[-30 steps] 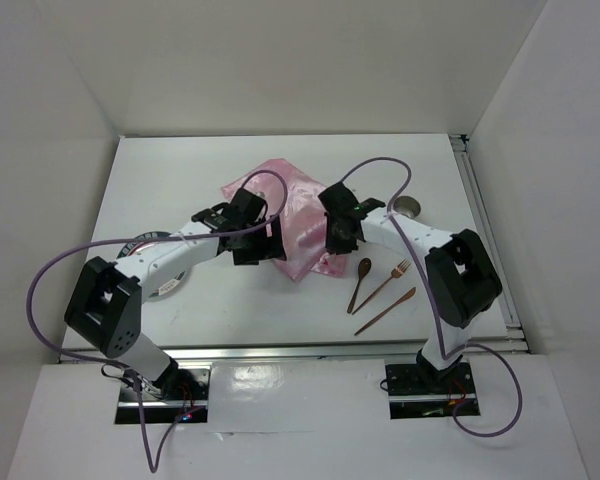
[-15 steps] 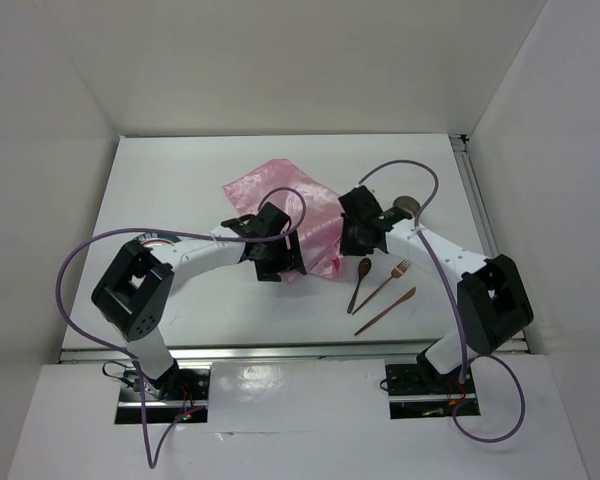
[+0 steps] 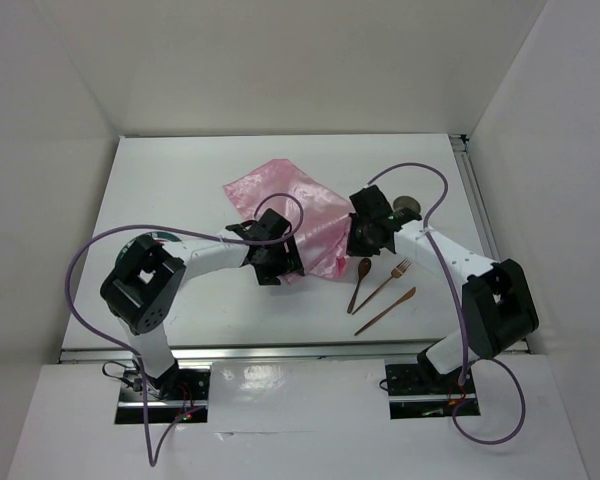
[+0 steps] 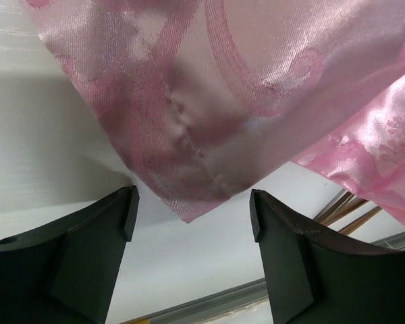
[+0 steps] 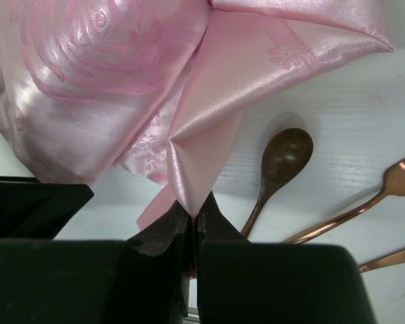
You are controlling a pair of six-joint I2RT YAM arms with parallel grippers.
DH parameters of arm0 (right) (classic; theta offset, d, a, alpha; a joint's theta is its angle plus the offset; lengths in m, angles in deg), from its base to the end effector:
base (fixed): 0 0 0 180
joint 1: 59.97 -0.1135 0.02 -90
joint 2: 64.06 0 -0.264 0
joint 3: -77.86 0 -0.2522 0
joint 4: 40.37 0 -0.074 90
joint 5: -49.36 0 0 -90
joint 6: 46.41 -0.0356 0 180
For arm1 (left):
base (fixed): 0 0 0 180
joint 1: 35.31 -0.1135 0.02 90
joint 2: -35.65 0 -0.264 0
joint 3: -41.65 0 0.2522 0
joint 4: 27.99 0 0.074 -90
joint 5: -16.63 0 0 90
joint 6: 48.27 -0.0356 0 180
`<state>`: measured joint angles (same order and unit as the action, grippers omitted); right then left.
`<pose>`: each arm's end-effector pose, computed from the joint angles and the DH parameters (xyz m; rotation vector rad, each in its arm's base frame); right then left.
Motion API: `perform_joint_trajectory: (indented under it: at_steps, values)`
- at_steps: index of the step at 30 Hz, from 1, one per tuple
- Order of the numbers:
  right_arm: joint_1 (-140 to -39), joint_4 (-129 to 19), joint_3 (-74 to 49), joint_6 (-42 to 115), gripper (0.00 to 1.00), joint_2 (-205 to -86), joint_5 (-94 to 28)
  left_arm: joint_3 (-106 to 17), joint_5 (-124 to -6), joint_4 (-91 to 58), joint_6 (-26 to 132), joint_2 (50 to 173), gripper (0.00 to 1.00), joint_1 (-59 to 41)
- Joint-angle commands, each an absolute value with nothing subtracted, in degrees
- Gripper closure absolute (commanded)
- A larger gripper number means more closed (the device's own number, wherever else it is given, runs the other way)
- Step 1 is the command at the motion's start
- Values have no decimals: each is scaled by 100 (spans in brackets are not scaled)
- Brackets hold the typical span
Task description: Set the dinner table for one person
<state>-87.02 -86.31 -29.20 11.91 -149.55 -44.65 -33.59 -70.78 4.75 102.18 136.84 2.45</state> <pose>0.2707 0.1354 0.2285 0.1314 2.6116 0.2820 0.2796 -0.2186 0.1685 -0.5239 2.6998 -0.6233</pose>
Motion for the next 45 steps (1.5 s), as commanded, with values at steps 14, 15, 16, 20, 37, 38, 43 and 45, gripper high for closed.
perform_joint_trajectory:
  at_steps: [14, 15, 16, 20, 37, 38, 43, 45]
  values:
    - [-8493, -8542, -2932, 1485, 100, -14483, -4337, -4013, -7320, 1116, 10001, 14113, 100, -296]
    - [-8493, -8489, -2879, 1537, 100, -14483, -4337, -4101, -7320, 1239, 9861, 14008, 100, -384]
    - [-8493, -8489, -2879, 1537, 100, -14483, -4337, -4180, -7320, 1353, 9773, 13928, 100, -480]
    - [-8493, -8541, -2633, 1756, 100, -14483, -4397, -4655, -7267, 1749, 9307, 13314, 100, -972]
    - [-8212, -9068, 257, 3180, 100, -14641, -4547, -8276, -6406, 3226, 8023, 12171, 100, -2915]
    - [-8212, -9130, 389, 3181, 100, -14580, -4495, -8277, -6353, 3226, 8023, 12057, 100, -3125]
    - [-8159, -9727, 1128, 3313, 100, -14351, -4442, -8277, -5906, 3384, 7970, 11336, 100, -3811]
    - [-8159, -9955, 1269, 3313, 100, -14106, -4442, -8277, -5765, 3568, 7909, 11063, 100, -4040]
